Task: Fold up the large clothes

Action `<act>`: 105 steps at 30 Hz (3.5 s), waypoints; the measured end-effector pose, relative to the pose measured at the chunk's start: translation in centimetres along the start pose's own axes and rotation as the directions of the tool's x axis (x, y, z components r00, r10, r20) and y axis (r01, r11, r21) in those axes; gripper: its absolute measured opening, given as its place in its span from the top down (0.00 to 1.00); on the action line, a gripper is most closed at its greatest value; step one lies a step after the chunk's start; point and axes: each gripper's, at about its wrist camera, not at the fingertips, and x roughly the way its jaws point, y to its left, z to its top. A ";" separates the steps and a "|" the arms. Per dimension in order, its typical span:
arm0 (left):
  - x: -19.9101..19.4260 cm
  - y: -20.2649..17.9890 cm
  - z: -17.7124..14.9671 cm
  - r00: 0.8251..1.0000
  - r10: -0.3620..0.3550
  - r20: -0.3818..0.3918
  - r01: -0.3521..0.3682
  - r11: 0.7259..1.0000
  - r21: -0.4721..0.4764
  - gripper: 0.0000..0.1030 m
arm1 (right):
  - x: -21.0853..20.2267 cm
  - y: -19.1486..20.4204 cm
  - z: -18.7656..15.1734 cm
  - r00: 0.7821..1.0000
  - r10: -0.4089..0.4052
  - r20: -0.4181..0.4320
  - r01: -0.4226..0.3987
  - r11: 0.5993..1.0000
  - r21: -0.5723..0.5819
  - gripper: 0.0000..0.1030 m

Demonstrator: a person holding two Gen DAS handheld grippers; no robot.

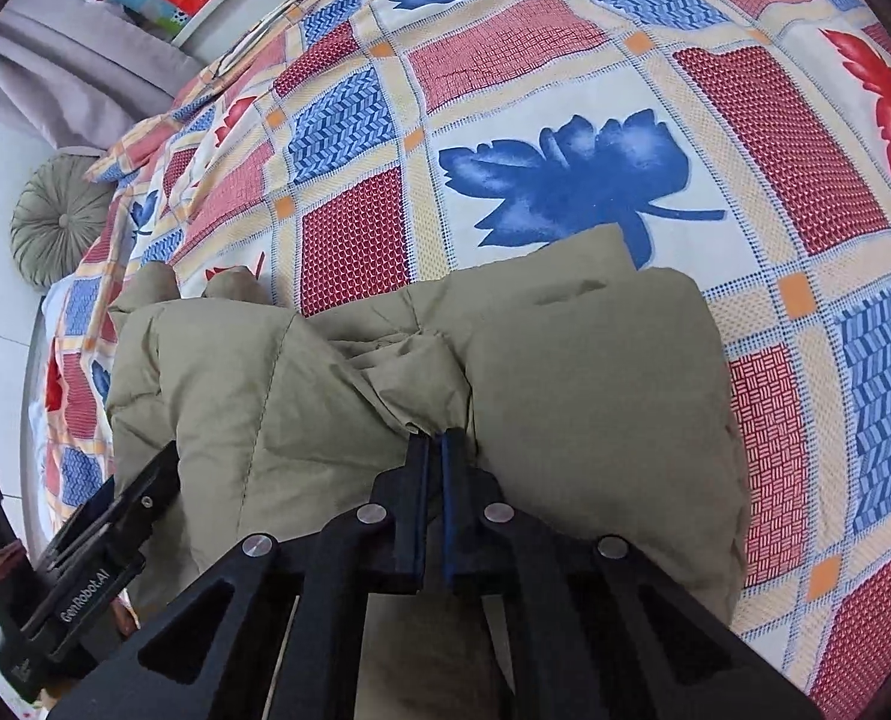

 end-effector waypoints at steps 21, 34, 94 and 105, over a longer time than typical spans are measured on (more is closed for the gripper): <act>-7.8 3.7 -8.4 0.998 -0.069 -0.008 0.069 0.998 -0.010 0.15 | -9.7 2.7 -9.3 0.999 0.049 0.009 -0.046 0.981 -0.191 0.93; -7.2 3.0 -11.4 0.994 -0.077 -0.080 0.076 0.997 -0.024 0.14 | -5.0 -0.6 -13.5 0.992 -0.027 -0.123 0.011 0.991 -0.134 0.93; -34.2 3.0 -18.9 0.995 0.096 -0.033 -0.097 0.995 -0.026 0.00 | -29.4 9.1 -24.0 0.976 -0.178 0.122 0.204 0.945 -0.254 0.00; -35.3 2.9 -18.5 0.994 0.111 -0.010 -0.111 0.993 -0.042 0.00 | -29.9 9.9 -23.9 0.967 -0.201 0.156 0.238 0.932 -0.274 0.00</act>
